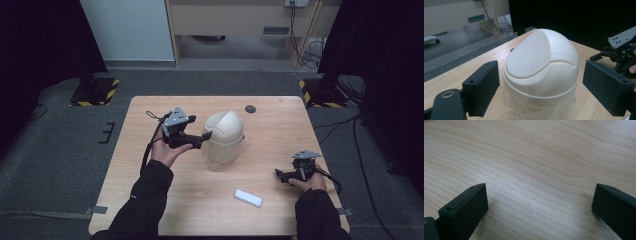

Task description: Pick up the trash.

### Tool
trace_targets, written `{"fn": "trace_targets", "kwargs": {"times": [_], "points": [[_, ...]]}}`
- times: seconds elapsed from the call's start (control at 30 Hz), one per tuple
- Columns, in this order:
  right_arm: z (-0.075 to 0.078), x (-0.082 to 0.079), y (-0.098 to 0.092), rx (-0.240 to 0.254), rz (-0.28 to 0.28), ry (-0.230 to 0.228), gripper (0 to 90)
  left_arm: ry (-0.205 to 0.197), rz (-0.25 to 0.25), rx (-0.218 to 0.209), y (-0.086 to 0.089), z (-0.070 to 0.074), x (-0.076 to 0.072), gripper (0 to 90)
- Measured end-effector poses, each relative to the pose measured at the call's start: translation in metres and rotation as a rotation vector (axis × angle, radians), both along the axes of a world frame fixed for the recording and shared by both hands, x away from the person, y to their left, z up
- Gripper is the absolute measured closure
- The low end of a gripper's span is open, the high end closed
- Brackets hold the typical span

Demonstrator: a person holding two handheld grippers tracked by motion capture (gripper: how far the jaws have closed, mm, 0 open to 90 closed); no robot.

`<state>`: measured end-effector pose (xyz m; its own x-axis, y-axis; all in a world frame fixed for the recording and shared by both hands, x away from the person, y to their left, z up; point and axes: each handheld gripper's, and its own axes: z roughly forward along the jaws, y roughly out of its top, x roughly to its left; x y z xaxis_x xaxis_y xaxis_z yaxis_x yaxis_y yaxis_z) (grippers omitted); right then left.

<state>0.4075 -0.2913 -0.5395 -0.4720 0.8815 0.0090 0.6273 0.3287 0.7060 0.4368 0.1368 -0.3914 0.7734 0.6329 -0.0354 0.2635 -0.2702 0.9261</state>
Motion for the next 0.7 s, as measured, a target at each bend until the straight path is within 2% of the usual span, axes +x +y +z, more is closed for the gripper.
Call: {"fn": "trace_targets", "kwargs": {"times": [0.43, 0.7], "points": [[0.000, 0.000, 0.000, 0.000, 0.000, 0.000, 0.7, 0.040, -0.041, 0.023, -0.025, -0.018, 0.012, 13.3], [0.000, 0.000, 0.000, -0.001, 0.001, 0.000, 0.7, 0.040, -0.046, 0.024, -0.032, -0.023, 0.015, 13.0]]}}
